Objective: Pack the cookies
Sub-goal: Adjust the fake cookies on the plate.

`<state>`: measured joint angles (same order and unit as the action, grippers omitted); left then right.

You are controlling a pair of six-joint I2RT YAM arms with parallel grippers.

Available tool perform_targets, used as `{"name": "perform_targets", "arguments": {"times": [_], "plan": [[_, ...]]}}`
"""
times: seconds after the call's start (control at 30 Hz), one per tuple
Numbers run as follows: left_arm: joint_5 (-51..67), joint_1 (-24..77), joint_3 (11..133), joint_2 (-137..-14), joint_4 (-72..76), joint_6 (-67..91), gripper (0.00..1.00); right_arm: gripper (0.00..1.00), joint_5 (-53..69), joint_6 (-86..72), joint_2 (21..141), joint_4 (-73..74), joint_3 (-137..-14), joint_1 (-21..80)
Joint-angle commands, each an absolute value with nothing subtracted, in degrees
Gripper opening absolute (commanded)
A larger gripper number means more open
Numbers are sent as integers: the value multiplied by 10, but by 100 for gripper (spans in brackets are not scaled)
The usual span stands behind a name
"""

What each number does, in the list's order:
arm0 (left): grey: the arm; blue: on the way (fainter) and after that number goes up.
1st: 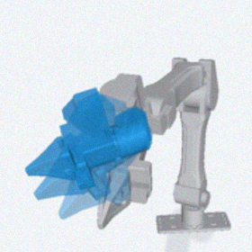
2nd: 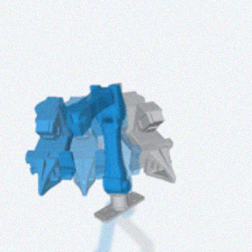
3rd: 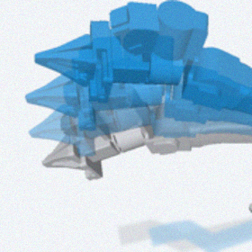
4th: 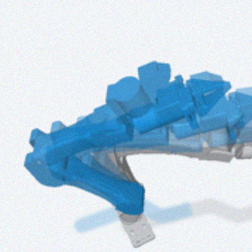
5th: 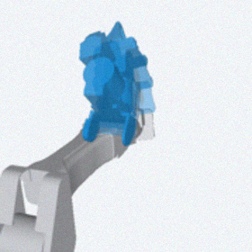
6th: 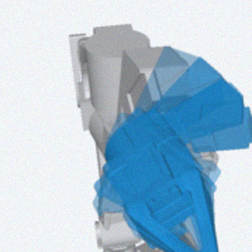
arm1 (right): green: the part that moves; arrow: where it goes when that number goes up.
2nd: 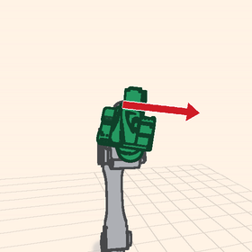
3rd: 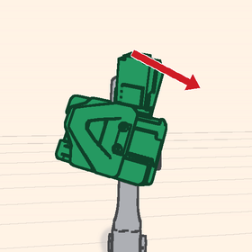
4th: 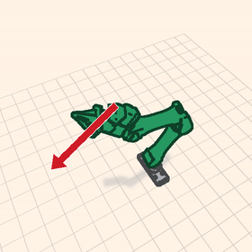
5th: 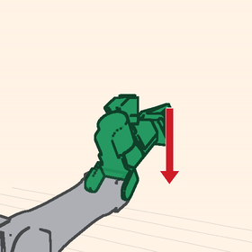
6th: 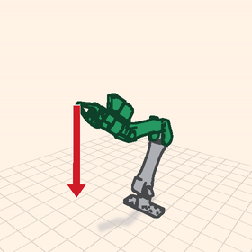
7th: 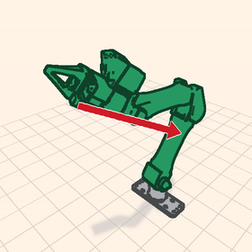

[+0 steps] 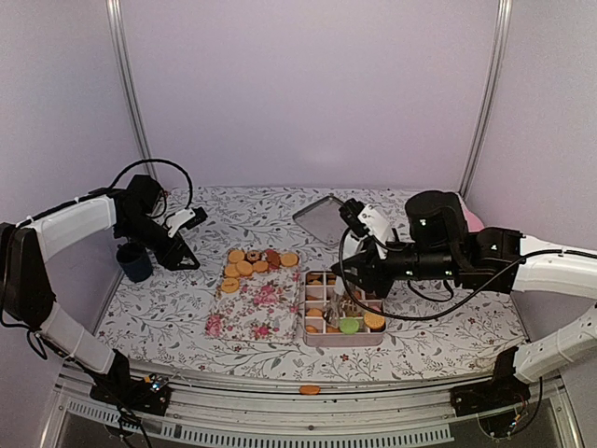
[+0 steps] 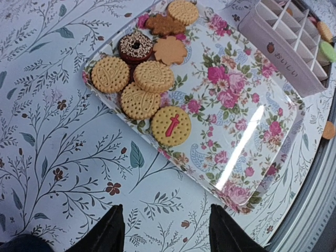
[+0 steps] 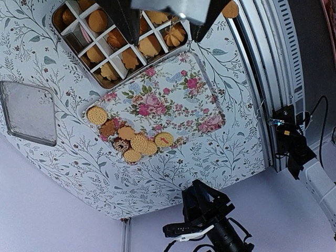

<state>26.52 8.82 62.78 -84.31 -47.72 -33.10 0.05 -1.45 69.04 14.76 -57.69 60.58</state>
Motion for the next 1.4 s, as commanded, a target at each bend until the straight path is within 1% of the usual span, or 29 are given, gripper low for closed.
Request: {"name": "perform_targets", "arguments": {"times": [0.0, 0.2, 0.47, 0.67, 0.8, 1.03, 1.37], "plan": [[266, 83, 624, -834, -483, -341, 56, 34, -17, -9, 705, 135, -591, 626], [268, 83, 625, -834, -483, -340, 56, 33, -43, -2, 716, 143, -591, 637], [264, 83, 624, -833, -483, -341, 55, 32, -43, 13, 730, 153, -588, 643], [263, 83, 624, -835, -483, -342, 55, 32, -53, 7, 715, 168, -573, 645], [267, 83, 625, -837, -483, -341, 55, 29, -77, 3, 694, 172, -567, 646], [267, 83, 624, -836, -483, -339, 55, 20, -105, 3, 671, 169, -568, 645], [269, 83, 623, -837, -483, -339, 55, 20, -126, 5, 666, 170, -571, 645]]}}
